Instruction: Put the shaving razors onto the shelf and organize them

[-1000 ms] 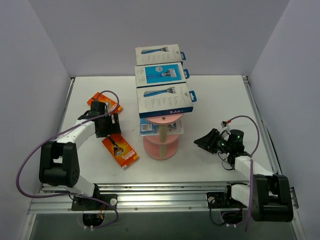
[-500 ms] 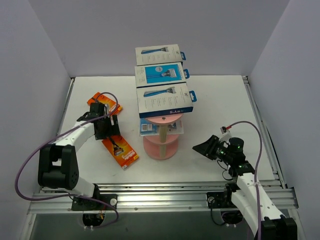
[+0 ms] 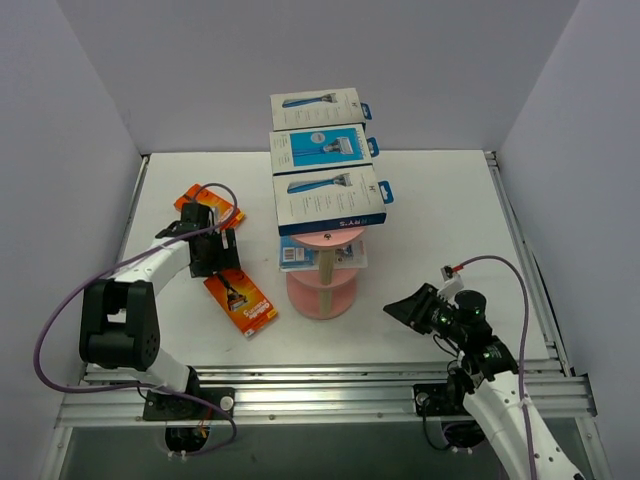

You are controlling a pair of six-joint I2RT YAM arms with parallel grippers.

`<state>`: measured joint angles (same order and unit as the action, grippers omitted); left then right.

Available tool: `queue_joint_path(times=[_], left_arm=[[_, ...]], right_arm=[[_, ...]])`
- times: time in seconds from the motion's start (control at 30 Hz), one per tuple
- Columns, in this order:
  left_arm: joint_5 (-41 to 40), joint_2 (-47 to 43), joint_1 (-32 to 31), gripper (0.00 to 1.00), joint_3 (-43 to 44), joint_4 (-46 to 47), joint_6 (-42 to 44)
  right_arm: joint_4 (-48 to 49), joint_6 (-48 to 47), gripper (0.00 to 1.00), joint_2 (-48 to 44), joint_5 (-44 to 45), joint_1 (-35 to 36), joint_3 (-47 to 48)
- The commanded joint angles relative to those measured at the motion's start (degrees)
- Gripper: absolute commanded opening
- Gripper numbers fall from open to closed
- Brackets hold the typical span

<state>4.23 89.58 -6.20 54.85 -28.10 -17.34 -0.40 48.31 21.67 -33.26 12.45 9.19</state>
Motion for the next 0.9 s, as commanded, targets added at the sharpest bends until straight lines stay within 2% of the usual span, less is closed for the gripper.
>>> queue_joint_path(times=[0.0, 0.2, 0.43, 0.57, 0.73, 0.87], left_arm=[[2.1, 0.3, 0.6, 0.85, -0.4, 2.3, -0.3], [3.6, -0.1, 0.0, 0.86, -2.1, 3.0, -2.8], [9.3, -3.8, -0.7, 0.85, -5.5, 4.3, -8.1], [7.9, -9.2, -2.7, 0.86, -7.9, 5.3, -11.8], [4.3, -10.9, -3.5, 0.86, -6.6, 2.2, -10.8], [0.4, -11.3, -3.4, 0.86, -3.3, -0.5, -6.5]], right_arm=[[-0.2, 1.2, 0.29, 2.0, 2.8, 3.4, -0.1], [7.6, 5.0, 0.29, 7.2, 9.1, 11.7, -0.2], [19.1, 12.6, 0.3, 12.2, 20.1, 28.5, -2.5], [23.9, 14.3, 0.32, 19.3, 25.9, 36.1, -1.9], [32.9, 17.0, 0.33, 25.2, 27.5, 40.0, -3.2], [29.8, 17.3, 0.33, 23.3, 32.7, 43.6, -2.3]])
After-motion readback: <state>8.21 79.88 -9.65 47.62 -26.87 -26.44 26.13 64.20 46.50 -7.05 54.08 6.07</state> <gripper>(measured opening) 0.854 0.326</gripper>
